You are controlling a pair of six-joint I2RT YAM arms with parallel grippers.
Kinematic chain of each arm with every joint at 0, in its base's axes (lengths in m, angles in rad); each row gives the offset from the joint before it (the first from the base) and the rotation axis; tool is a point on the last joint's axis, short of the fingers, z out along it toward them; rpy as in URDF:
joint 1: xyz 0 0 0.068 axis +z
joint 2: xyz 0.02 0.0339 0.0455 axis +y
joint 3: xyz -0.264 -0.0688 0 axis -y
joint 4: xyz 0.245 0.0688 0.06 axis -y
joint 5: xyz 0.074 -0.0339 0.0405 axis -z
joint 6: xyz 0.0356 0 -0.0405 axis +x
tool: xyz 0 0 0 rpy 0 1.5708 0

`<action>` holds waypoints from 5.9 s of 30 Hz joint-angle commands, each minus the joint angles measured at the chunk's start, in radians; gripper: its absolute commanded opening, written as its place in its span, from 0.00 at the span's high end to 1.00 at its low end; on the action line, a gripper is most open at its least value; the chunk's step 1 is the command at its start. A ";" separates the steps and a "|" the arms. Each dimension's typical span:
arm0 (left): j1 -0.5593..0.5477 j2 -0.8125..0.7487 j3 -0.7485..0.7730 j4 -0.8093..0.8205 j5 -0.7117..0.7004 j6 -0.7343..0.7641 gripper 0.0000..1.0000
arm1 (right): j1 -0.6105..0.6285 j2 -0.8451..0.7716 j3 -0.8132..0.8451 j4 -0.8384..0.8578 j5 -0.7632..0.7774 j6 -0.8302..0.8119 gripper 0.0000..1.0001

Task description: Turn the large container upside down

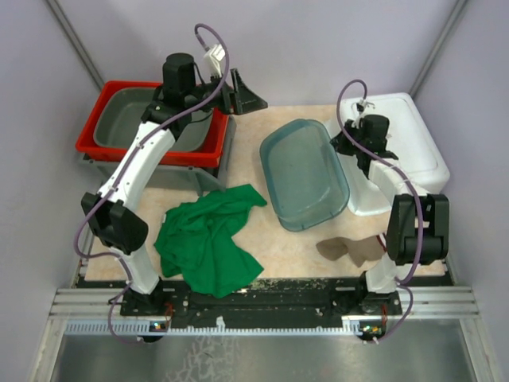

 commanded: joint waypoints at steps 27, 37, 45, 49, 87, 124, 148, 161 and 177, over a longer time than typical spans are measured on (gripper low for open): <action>0.000 -0.097 -0.023 -0.087 -0.080 0.076 0.00 | 0.024 -0.289 0.033 -0.297 0.261 -0.009 0.26; 0.001 -0.132 -0.067 -0.088 -0.140 0.093 0.00 | 0.035 -0.485 -0.062 -0.640 0.683 0.007 0.11; 0.001 -0.108 -0.073 -0.081 -0.148 0.082 0.00 | 0.038 -0.584 -0.249 -0.659 0.690 0.185 0.10; 0.000 -0.076 -0.052 -0.081 -0.139 0.054 0.00 | 0.039 -0.558 -0.335 -0.549 0.715 0.241 0.09; -0.001 -0.042 -0.057 -0.101 -0.184 0.081 0.00 | 0.207 -0.183 0.159 -0.390 0.573 0.335 0.06; 0.000 -0.166 -0.186 -0.107 -0.197 0.112 0.00 | 0.179 0.630 0.973 -0.598 1.035 0.343 0.02; 0.044 -0.256 -0.144 -0.192 -0.458 0.115 0.00 | 0.465 -0.074 0.276 -0.346 0.123 0.113 0.04; 0.108 -0.351 -0.091 -0.142 -0.650 0.065 0.00 | 0.687 -0.276 0.065 -0.689 0.072 0.073 0.05; 0.108 -0.441 -0.218 -0.040 -0.727 0.007 0.00 | 0.635 0.056 0.148 -0.598 0.507 0.262 0.02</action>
